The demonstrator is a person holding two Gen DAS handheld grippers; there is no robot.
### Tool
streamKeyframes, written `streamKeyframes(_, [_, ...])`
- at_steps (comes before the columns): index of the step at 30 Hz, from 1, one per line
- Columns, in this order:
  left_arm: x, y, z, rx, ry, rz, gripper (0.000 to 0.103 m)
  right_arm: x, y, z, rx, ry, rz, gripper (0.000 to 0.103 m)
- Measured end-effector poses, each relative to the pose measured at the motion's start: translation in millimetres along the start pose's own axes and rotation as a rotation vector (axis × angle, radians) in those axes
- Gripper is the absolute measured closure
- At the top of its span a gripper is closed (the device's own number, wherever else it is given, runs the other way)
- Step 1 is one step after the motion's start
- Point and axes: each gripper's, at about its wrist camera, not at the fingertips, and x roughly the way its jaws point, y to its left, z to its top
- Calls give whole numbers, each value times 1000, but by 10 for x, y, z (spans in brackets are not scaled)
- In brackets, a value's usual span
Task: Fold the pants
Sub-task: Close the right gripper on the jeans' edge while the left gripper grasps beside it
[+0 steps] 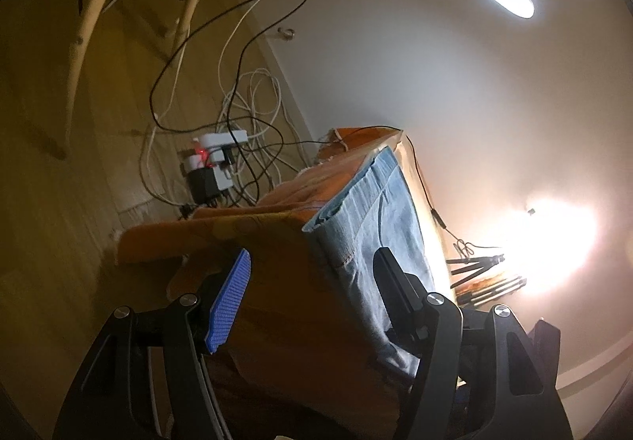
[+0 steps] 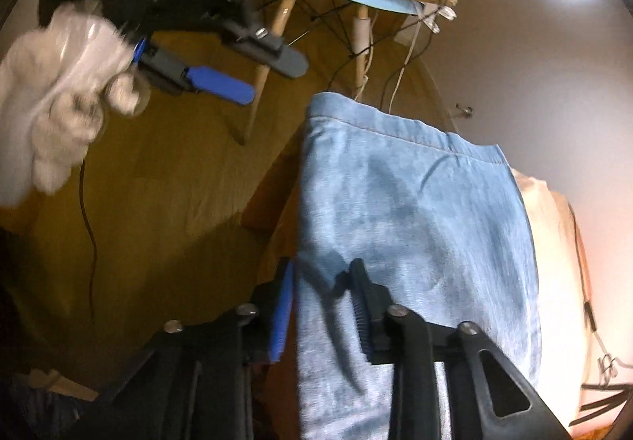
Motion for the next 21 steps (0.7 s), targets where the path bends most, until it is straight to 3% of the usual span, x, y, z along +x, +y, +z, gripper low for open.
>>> streamKeyframes(6, [106, -63, -11, -50, 10, -51, 38, -51, -334, -17, 180, -20, 125, 94])
streamKeyframes(15, [270, -195, -26, -61, 25, -60, 37, -25, -580, -84, 323, -34, 229, 96])
streamKeyframes(21, [380, -321, -37, -46, 37, -69, 37, -86, -675, -192, 364, -54, 230, 96])
